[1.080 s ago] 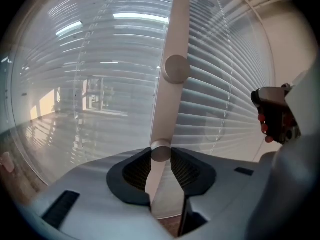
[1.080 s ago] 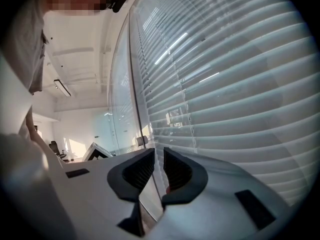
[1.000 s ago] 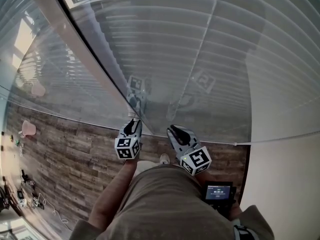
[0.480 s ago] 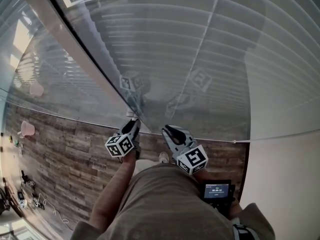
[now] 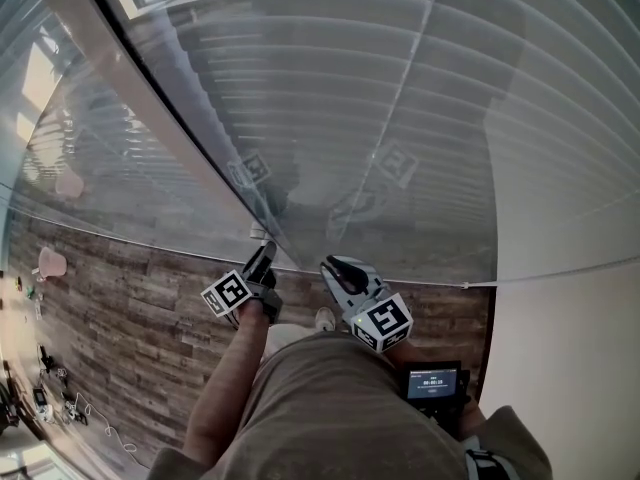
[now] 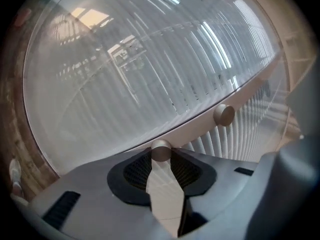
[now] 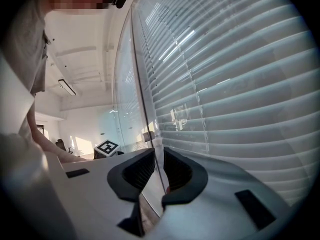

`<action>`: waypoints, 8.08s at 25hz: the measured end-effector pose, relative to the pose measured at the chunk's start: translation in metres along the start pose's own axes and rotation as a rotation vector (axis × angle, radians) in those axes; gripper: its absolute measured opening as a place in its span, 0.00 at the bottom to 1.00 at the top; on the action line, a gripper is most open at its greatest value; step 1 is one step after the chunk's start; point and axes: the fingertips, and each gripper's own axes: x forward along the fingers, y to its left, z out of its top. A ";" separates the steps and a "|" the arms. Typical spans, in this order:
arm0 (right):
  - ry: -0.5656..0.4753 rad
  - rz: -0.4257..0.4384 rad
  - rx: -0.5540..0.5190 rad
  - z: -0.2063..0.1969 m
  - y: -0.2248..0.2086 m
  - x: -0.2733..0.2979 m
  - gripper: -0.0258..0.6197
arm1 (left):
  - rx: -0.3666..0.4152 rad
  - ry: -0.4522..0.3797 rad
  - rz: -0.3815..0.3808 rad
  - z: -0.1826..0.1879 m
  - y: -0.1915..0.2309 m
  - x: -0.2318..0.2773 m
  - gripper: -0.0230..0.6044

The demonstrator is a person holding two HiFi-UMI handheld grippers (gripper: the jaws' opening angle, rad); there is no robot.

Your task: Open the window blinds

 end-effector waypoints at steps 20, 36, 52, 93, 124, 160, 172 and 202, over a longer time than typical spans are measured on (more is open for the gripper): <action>0.010 0.015 0.010 -0.017 0.010 -0.004 0.12 | -0.561 -0.104 -0.295 -0.010 0.006 -0.004 0.25; -0.001 -0.011 0.036 -0.025 0.005 -0.002 0.12 | 0.531 0.084 0.130 -0.011 0.005 -0.009 0.32; 0.018 -0.031 0.056 -0.013 0.004 -0.018 0.12 | 1.023 0.131 0.385 -0.002 -0.013 -0.010 0.26; 0.027 -0.009 0.071 -0.044 0.005 -0.004 0.12 | 0.016 0.001 -0.010 -0.004 0.017 -0.010 0.25; 0.038 -0.006 0.068 -0.051 0.010 -0.005 0.12 | -0.705 -0.129 -0.230 -0.007 0.029 -0.012 0.25; 0.046 -0.031 0.120 -0.049 0.004 -0.006 0.12 | 0.560 0.020 0.177 0.001 0.012 -0.008 0.25; 0.050 -0.030 0.116 -0.040 0.006 -0.010 0.12 | 0.251 -0.012 0.065 0.005 0.006 -0.009 0.25; 0.043 -0.030 0.109 -0.056 0.011 -0.013 0.12 | -0.603 -0.158 -0.205 -0.002 0.022 -0.009 0.25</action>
